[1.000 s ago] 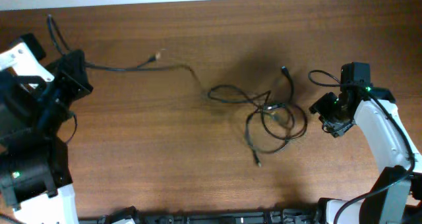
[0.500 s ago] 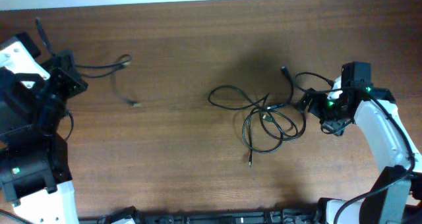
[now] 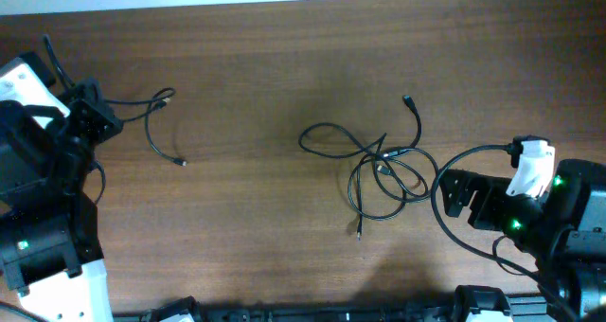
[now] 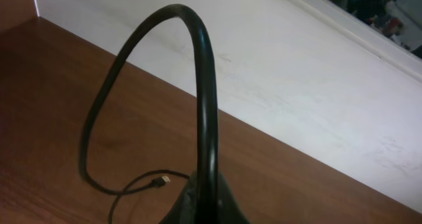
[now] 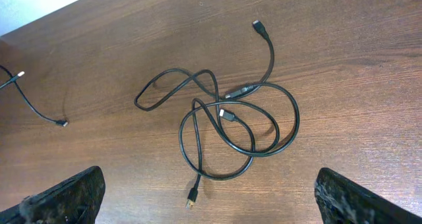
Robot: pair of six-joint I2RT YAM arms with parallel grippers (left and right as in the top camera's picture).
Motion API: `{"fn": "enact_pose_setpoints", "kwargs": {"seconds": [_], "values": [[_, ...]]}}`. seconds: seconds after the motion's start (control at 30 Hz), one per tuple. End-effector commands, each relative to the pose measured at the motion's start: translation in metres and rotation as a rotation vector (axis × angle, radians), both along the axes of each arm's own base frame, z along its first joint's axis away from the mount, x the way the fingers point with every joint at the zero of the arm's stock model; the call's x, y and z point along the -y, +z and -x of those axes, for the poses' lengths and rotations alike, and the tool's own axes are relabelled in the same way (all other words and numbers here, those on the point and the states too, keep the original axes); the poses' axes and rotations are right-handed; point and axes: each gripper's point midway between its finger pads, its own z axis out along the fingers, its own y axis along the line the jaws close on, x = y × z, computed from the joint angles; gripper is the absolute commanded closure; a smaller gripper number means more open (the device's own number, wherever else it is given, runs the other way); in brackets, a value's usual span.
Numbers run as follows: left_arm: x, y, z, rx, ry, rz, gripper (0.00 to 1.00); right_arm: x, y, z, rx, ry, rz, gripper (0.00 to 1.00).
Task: Untangle cables
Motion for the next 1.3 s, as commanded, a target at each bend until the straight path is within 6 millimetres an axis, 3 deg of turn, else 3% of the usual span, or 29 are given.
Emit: {"fn": "enact_pose_setpoints", "kwargs": {"seconds": [0.0,0.07,0.13,0.2,0.23,0.27,0.37,0.43,0.47,0.53,0.6,0.63,0.67,0.7,0.73,0.77,0.8,0.83,0.87,0.9,0.93,0.97,1.17,1.27], "values": [[-0.002,0.008,0.001,0.02,0.008,-0.023,1.0,0.001,-0.004,-0.002,-0.016,0.005,0.017,0.01],[-0.007,0.019,-0.002,0.064,0.029,-0.049,1.0,0.002,-0.006,-0.004,-0.028,0.005,0.015,0.01],[-0.027,0.035,-0.004,0.123,0.132,-0.1,1.0,0.002,-0.009,-0.006,-0.041,0.005,0.014,0.01],[-0.047,0.059,-0.012,0.219,0.224,-0.154,1.0,0.002,-0.012,-0.008,-0.059,0.005,0.011,0.01],[-0.051,0.082,-0.025,0.306,0.215,-0.251,1.0,0.002,-0.015,-0.01,-0.073,0.006,0.01,0.01],[-0.054,0.091,-0.032,0.342,0.213,-0.304,1.0,0.003,-0.016,-0.012,-0.083,0.006,0.009,0.01],[-0.104,0.118,-0.047,0.455,0.475,-0.455,1.0,0.004,-0.029,-0.02,-0.145,0.006,0.001,0.01],[-0.12,0.125,-0.063,0.518,0.546,-0.524,1.0,0.004,-0.037,-0.025,-0.187,0.006,-0.004,0.01],[-0.136,0.116,-0.083,0.547,0.571,-0.551,1.0,0.005,-0.044,-0.028,-0.221,0.007,-0.008,0.01],[-0.17,0.07,-0.12,0.452,0.591,-0.549,1.0,0.005,-0.06,-0.036,-0.3,0.008,-0.017,0.01],[-0.219,-0.006,-0.163,0.268,0.605,-0.54,1.0,0.006,-0.083,-0.044,-0.403,0.008,-0.03,0.01],[-0.23,-0.028,-0.172,0.222,0.607,-0.535,1.0,0.007,-0.091,-0.046,-0.439,0.009,-0.034,0.01],[-0.249,-0.069,-0.184,0.143,0.61,-0.52,1.0,0.007,-0.104,-0.05,-0.497,0.009,-0.041,0.01],[-0.261,-0.107,-0.192,0.068,0.604,-0.505,1.0,0.007,-0.116,-0.052,-0.55,0.01,-0.048,0.01],[-0.271,-0.157,-0.197,-0.034,0.591,-0.484,1.0,0.008,-0.131,-0.054,-0.613,0.01,-0.055,0.01],[-0.271,-0.196,-0.198,-0.127,0.568,-0.465,1.0,0.008,-0.152,-0.055,-0.7,0.015,-0.064,0.01],[-0.271,-0.209,-0.197,-0.162,0.56,-0.458,1.0,0.024,-0.167,-0.052,-0.739,0.059,0.057,0.1],[-0.269,-0.222,-0.195,-0.208,0.548,-0.448,1.0,0.07,-0.181,-0.043,-0.812,0.068,0.336,0.89],[-0.268,-0.228,-0.192,-0.241,0.54,-0.443,1.0,0.127,-0.178,-0.024,-0.954,0.08,0.676,0.96],[-0.267,-0.233,-0.19,-0.266,0.531,-0.444,1.0,0.176,-0.155,-0.004,-1.133,0.135,1.006,0.02],[-0.266,-0.237,-0.188,-0.285,0.524,-0.443,1.0,0.202,-0.135,0.001,-1.232,0.157,1.208,0.02],[-0.265,-0.239,-0.188,-0.292,0.521,-0.441,1.0,0.201,-0.139,-0.001,-1.227,0.157,1.192,0.02],[-0.256,-0.259,-0.181,-0.379,0.474,-0.414,1.0,0.14,-0.189,-0.009,-1.089,0.231,0.743,0.02],[-0.249,-0.27,-0.179,-0.418,0.433,-0.39,1.0,0.132,-0.197,-0.025,-1.008,0.214,0.692,0.02]]}}
